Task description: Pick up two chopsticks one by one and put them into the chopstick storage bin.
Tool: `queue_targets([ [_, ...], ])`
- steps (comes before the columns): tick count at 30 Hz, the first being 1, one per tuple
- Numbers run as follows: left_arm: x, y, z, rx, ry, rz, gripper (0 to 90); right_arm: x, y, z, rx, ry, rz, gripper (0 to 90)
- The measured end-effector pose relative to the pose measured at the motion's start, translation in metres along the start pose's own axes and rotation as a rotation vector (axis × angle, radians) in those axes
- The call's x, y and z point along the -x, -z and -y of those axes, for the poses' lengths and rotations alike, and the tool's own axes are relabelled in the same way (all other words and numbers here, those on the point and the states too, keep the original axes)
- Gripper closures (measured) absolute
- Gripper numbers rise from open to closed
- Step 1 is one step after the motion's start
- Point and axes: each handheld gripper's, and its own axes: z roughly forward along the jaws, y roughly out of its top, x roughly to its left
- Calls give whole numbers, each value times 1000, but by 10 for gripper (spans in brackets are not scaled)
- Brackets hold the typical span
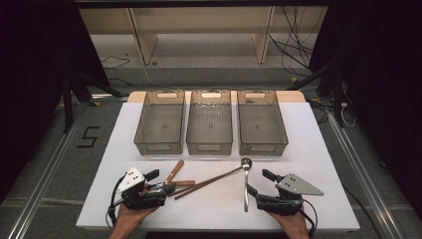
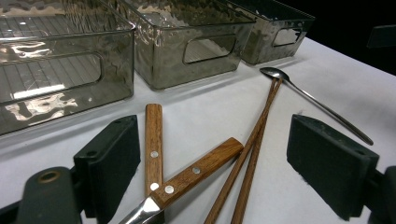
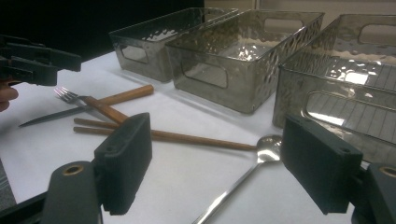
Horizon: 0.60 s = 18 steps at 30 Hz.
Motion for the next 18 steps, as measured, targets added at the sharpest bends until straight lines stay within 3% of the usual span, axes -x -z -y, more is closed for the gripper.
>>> queue_targets([
  [13,-1,-3,-9,-25,17,20,171,1,-1,0,-4,-9,-4,260],
  [18,3,-10,-23,-68,-4,36,172,1,-2,0,-6,-7,-8,262],
])
